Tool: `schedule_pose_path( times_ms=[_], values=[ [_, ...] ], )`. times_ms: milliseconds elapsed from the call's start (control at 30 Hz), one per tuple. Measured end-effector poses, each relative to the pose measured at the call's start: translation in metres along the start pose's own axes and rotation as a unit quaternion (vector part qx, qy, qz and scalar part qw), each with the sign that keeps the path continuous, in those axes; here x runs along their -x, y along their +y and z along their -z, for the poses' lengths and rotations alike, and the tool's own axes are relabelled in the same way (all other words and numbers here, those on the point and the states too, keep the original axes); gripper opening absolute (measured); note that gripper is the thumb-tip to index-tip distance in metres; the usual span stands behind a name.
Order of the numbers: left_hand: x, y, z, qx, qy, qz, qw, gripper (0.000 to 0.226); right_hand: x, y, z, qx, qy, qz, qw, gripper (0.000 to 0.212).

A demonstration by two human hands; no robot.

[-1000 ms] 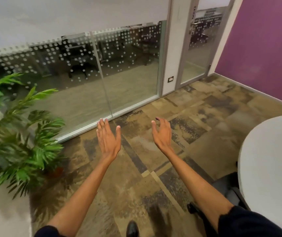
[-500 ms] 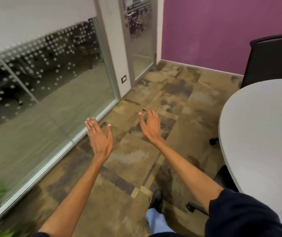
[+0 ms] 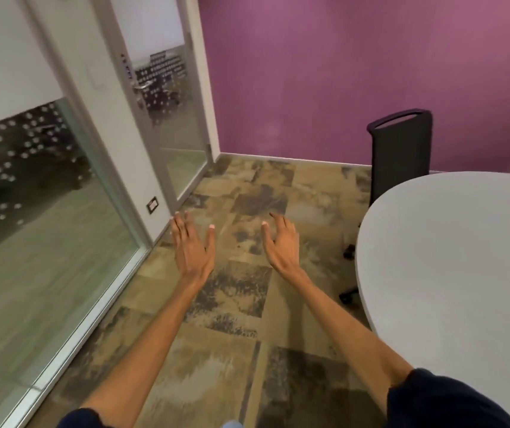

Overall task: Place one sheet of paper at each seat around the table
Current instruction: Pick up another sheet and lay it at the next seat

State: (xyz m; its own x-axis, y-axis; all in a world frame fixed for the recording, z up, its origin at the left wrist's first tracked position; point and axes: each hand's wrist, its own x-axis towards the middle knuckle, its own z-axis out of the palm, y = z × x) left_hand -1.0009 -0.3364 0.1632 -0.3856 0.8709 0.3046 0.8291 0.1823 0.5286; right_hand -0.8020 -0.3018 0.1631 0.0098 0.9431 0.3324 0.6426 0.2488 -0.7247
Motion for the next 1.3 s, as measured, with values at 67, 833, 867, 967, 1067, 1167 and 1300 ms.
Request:
schedule_pose_path(
  times_ms=[67,833,867,967,1067,1167,1300],
  values=[
    [-0.028,0.016,-0.025,0.0,-0.021,-0.014,1.0,0.078,-0.027,0.019,0.005,0.007,0.019,-0.023,1.0,0.05],
    [-0.241,0.282,-0.311,0.081,-0.247,-0.4,0.879,0.088,-0.213,0.22,0.097,0.103,0.274,-0.341,0.894,0.063],
    [-0.238,0.298,-0.323,0.085,-0.258,-0.412,0.87,0.088,-0.21,0.228,0.108,0.107,0.293,-0.357,0.881,0.063],
    [-0.213,0.339,-0.353,0.097,-0.295,-0.448,0.838,0.085,-0.195,0.255,0.141,0.127,0.336,-0.396,0.845,0.064],
    [-0.181,0.378,-0.379,0.112,-0.334,-0.474,0.807,0.087,-0.177,0.283,0.172,0.143,0.366,-0.422,0.817,0.063],
    [-0.149,0.415,-0.403,0.116,-0.36,-0.51,0.773,0.086,-0.162,0.313,0.202,0.139,0.397,-0.452,0.786,0.063],
    [-0.117,0.467,-0.435,0.121,-0.381,-0.546,0.736,0.084,-0.153,0.345,0.248,0.134,0.441,-0.476,0.749,0.062]
  ],
)
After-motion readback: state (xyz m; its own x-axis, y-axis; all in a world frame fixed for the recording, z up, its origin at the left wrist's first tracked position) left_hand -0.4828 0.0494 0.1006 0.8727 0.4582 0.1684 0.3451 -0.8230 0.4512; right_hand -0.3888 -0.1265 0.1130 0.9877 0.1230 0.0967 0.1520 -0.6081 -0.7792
